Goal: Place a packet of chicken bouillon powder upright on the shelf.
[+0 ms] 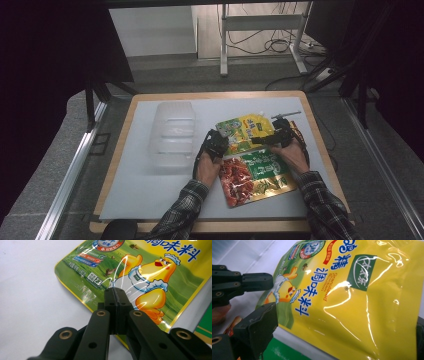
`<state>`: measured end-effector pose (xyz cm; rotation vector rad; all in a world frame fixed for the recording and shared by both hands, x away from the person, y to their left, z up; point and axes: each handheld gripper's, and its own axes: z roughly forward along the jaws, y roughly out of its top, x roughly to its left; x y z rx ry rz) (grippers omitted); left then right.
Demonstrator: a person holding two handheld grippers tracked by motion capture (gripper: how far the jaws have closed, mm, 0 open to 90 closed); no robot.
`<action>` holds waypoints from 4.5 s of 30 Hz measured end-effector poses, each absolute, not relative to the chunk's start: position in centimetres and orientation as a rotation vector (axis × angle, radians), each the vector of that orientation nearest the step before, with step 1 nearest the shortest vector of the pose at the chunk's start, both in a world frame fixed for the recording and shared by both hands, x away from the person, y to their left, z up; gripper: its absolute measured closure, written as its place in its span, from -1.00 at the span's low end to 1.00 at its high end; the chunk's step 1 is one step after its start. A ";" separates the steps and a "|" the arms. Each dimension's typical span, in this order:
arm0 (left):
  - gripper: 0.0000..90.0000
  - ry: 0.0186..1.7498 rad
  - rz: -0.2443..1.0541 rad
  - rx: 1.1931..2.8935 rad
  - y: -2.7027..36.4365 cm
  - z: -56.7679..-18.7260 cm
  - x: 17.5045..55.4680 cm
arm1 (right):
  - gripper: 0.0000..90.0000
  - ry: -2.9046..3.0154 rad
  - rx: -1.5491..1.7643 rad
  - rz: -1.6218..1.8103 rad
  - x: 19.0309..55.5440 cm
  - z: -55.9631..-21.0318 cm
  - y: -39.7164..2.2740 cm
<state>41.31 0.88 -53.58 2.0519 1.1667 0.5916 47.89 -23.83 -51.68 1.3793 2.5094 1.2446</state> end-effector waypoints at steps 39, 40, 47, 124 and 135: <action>0.36 1.105 0.600 2.020 1.8 -50.3 39.0 | 0.98 2.401 1.351 1.291 46.5 -45.5 -25.0; 0.30 1.096 0.598 2.022 1.9 -50.2 38.8 | 0.98 2.402 1.337 1.293 46.4 -45.0 -24.8; 0.04 1.039 0.599 2.020 2.5 -49.5 36.9 | 0.98 2.407 1.285 1.304 46.0 -43.1 -24.0; -1.00 0.894 0.446 2.007 12.7 -50.4 23.1 | 0.98 2.513 0.725 1.265 47.2 -34.3 -14.5; -1.00 0.907 0.435 2.012 13.2 -50.5 23.1 | 0.98 2.531 0.702 1.273 48.4 -33.9 -12.4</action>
